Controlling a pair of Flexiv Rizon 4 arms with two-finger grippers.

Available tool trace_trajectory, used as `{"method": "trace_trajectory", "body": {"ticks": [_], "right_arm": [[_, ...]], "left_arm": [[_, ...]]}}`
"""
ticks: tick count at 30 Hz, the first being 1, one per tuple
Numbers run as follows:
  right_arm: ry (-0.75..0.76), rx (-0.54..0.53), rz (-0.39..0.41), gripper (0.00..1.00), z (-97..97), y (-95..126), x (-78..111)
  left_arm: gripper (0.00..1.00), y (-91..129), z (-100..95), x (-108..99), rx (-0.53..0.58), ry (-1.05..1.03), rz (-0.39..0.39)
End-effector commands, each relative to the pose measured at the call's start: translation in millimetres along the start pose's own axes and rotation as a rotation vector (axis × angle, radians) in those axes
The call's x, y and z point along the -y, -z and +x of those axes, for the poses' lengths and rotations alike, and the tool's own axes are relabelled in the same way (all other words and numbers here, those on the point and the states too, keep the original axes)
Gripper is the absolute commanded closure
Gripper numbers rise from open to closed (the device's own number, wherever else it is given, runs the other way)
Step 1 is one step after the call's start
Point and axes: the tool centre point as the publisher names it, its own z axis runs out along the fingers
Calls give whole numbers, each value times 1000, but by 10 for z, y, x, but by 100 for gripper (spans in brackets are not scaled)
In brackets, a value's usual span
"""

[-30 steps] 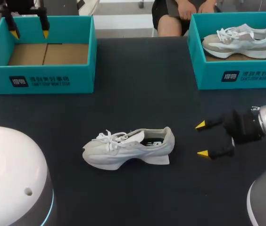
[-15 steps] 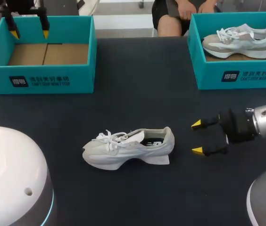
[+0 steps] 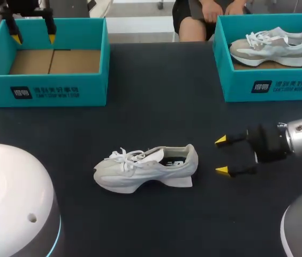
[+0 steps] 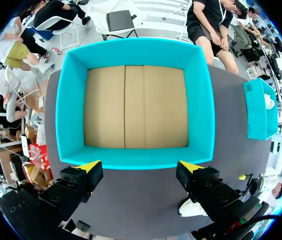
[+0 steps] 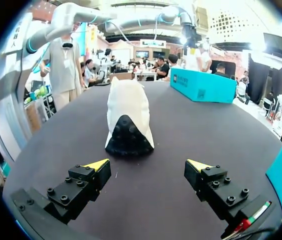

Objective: Take the shoe out of the shoebox, open the shoe tongue, remove and reinsert the insole, then place the shoe into the shoebox

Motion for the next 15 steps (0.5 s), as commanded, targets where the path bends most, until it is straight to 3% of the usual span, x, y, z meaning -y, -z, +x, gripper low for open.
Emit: {"method": "trace_trajectory", "body": {"ticks": [1, 15], "right_arm": [[-25, -17, 1, 0, -4, -172, -70], [-57, -30, 8, 0, 194, -401, -238]], "left_arm": [[0, 3, 1, -3, 1, 0, 0], [0, 3, 1, -3, 1, 0, 0]]}}
